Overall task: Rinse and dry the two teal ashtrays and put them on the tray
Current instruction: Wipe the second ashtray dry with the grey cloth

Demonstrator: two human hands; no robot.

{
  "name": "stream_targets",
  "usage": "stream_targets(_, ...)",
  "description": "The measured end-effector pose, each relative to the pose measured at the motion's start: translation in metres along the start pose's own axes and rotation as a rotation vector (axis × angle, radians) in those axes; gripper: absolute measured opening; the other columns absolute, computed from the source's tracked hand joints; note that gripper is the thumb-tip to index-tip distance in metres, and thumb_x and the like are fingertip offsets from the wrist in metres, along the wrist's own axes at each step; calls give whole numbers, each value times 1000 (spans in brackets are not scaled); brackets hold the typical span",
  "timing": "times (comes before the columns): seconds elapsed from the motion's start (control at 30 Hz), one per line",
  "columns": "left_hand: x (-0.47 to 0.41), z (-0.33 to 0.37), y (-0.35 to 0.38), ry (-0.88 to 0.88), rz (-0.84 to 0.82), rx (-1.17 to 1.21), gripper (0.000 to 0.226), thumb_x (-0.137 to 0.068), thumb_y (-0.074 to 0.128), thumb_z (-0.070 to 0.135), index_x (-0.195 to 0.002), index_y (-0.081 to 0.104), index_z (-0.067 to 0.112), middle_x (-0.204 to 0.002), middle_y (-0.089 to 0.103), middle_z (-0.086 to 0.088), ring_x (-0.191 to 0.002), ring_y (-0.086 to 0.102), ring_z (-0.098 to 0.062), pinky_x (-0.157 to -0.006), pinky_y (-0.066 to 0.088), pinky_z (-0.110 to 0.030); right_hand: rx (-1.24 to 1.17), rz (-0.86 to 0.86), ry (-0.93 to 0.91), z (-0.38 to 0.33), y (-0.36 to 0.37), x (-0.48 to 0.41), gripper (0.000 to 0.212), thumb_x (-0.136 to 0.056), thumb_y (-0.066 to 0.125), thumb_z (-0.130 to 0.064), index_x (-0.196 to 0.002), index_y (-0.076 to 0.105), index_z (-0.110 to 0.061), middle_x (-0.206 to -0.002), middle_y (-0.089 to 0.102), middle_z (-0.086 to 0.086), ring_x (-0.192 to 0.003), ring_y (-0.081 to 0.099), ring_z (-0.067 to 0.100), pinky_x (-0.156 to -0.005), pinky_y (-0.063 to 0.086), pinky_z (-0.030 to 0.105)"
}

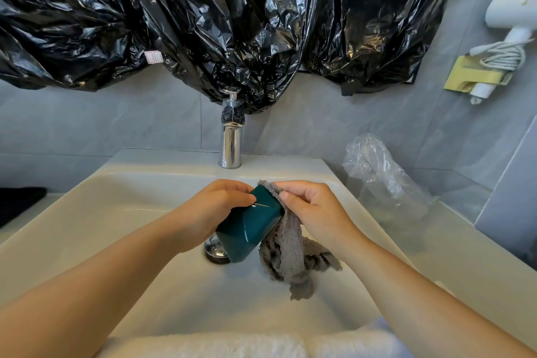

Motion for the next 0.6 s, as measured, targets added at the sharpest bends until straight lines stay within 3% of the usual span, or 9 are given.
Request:
stream_targets(0.13, -1, 2, -1, 17, 54, -9, 24, -94, 57, 30, -99, 69, 11, -94, 74, -13, -89, 68, -31, -79, 51, -37, -21, -18, -20, -2, 3, 0, 31, -100, 49, -9, -121, 69, -17, -117, 71, -6, -113, 63, 8, -102, 49, 33)
stream_targets(0.3, 1, 6, 1, 87, 28, -57, 15, -95, 57, 18, -88, 68, 11, -79, 72, -6, -70, 67, -18, -62, 52, -26, 7, 17, 14, 3, -1, -1, 30, -100, 49, -12, -115, 70, -27, -111, 72, -12, -110, 63, 4, -102, 50, 34)
stream_targets(0.37, 2, 8, 2, 102, 32, -123, 14, -96, 55, 17, -90, 68, 13, -83, 72, -4, -72, 67, -14, -60, 51, -20, 8, 33, 23, 5, -4, -1, 31, -101, 48, -11, -113, 71, -28, -108, 72, -13, -106, 64, 3, -100, 51, 34)
stream_targets(0.43, 3, 11, 3, 119, 32, -169, 14, -96, 55, 18, -92, 68, 15, -87, 73, -3, -78, 66, -15, -65, 51, -21, 53, 31, -9, 1, -3, 0, 32, -101, 47, -10, -120, 69, -23, -118, 70, -10, -114, 61, 4, -103, 49, 33)
stream_targets(0.53, 5, 14, -1, 140, 58, -186, 13, -95, 56, 17, -91, 68, 18, -90, 73, -2, -85, 67, -18, -73, 53, -27, 170, -1, -141, -17, 4, 4, 38, -100, 47, -7, -132, 61, -21, -136, 59, -10, -128, 49, -2, -109, 38, 16)
stream_targets(0.6, 6, 15, -1, 146, 65, -208, 13, -95, 56, 18, -91, 67, 20, -92, 73, -3, -89, 67, -21, -80, 55, -33, 260, -21, -211, -27, 8, 7, 41, -100, 47, -6, -135, 57, -24, -137, 55, -15, -128, 43, -7, -103, 31, 3)
Point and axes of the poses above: each hand's wrist, its own x-axis away from the middle knuckle, its own y-axis out of the palm, z = x × y, the point moved 9 cm from there along -x, towards the middle knuckle
